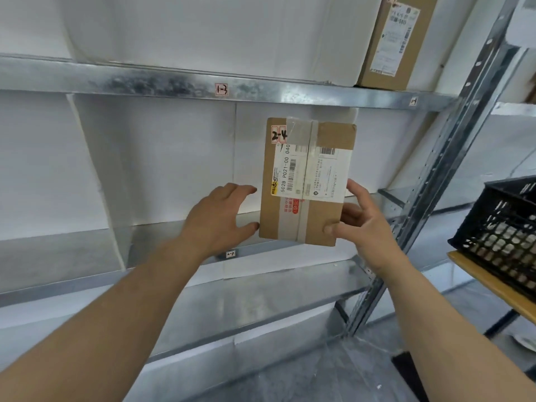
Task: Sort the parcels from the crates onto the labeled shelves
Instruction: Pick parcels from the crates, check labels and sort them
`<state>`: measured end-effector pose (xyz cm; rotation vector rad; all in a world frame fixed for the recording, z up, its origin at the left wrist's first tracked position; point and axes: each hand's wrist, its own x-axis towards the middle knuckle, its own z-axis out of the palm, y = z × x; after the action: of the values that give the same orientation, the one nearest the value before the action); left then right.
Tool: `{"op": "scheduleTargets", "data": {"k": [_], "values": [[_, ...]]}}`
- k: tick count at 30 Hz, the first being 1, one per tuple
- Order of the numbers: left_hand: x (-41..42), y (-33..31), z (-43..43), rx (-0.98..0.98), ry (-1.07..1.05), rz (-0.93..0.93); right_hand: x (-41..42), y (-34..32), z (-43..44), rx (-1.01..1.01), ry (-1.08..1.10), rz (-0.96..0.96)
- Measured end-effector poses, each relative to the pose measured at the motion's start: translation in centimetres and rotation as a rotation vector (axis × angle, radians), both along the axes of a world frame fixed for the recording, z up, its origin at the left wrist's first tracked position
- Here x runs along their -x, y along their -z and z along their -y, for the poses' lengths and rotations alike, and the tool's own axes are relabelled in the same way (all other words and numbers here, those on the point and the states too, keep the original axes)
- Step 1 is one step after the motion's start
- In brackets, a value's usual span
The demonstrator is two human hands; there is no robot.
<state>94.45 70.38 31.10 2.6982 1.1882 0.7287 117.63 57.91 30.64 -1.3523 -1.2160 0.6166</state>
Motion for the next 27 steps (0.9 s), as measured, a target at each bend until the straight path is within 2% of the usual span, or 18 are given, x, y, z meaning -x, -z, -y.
{"op": "scheduleTargets", "data": {"k": [8, 14, 27], "values": [[-10.4, 1.4, 0.3, 0.056, -0.148, 0.011, -12.1, 0.5, -3.1, 0.021, -0.139, 0.031], [-15.3, 2.8, 0.6, 0.05, -0.214, 0.016, -18.3, 1.1, -4.6, 0.033, -0.199, 0.029], [-21.3, 1.9, -0.2, 0.021, -0.042, -0.072, -24.6, 1.6, -3.4, 0.017, -0.09, -0.048]]}}
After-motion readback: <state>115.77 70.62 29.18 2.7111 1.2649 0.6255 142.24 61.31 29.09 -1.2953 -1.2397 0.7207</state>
